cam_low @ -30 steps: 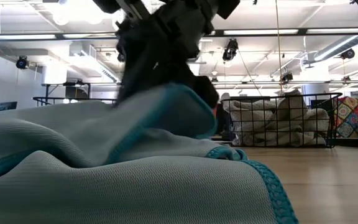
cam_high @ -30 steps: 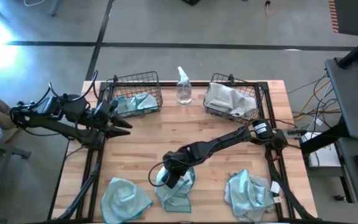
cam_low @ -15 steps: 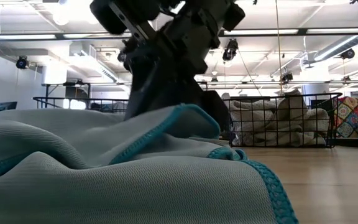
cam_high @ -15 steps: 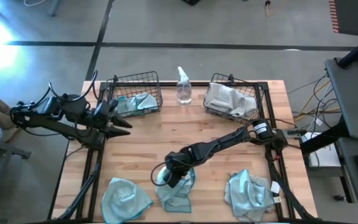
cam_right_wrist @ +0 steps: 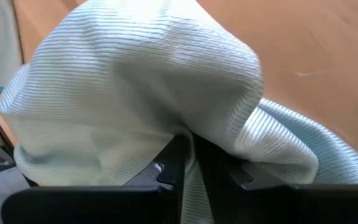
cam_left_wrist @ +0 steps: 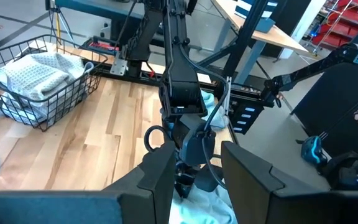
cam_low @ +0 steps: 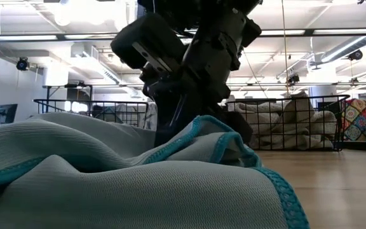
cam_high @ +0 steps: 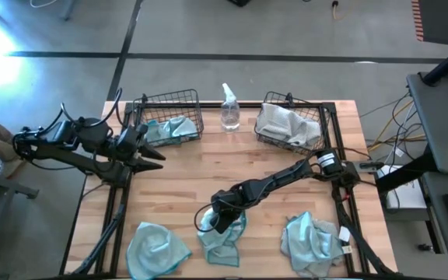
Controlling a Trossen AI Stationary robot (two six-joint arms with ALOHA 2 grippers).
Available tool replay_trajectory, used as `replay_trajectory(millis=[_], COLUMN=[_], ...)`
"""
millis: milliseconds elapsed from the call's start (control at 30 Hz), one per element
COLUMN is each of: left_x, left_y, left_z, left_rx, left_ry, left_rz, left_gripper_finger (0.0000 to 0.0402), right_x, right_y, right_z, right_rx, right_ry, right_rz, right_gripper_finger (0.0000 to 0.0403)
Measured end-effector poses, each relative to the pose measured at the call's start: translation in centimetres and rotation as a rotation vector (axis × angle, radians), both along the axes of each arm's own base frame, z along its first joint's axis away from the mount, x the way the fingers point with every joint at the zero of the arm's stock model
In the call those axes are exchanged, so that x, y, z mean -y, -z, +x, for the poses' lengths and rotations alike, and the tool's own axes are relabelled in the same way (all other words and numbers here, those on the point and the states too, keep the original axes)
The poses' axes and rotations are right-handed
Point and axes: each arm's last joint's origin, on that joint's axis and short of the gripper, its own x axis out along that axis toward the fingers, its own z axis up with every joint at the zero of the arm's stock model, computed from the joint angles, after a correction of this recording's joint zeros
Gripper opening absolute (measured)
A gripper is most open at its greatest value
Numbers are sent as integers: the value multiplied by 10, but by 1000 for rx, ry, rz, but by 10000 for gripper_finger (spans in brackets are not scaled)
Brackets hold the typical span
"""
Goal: Sort microfiber towel by color & place in baskets
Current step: Put the blue microfiber towel into the left black wire basket
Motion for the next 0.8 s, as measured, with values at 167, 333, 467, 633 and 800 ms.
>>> replay_trajectory(millis=[167,333,467,633,800], left_x=[0,0,0,0,0], left_y=[0,0,0,0,0], left_z=[0,0,0,0,0], left_rx=[3,4,7,9,9], left_ry=[4,6,10,13,10], left_rz=[13,21,35,45,46], left_gripper_finger=[113,113,113,113,113], right_x=[0,0,0,0,0], right_y=[2,2,1,1,1], right_z=[-2,-1,0,0,1], right_rx=[-11,1,14,16,19], right_ry=[12,16,15,14,9], right_rz=[3,9,12,11,9], right_gripper_finger=[44,43,43,43,40])
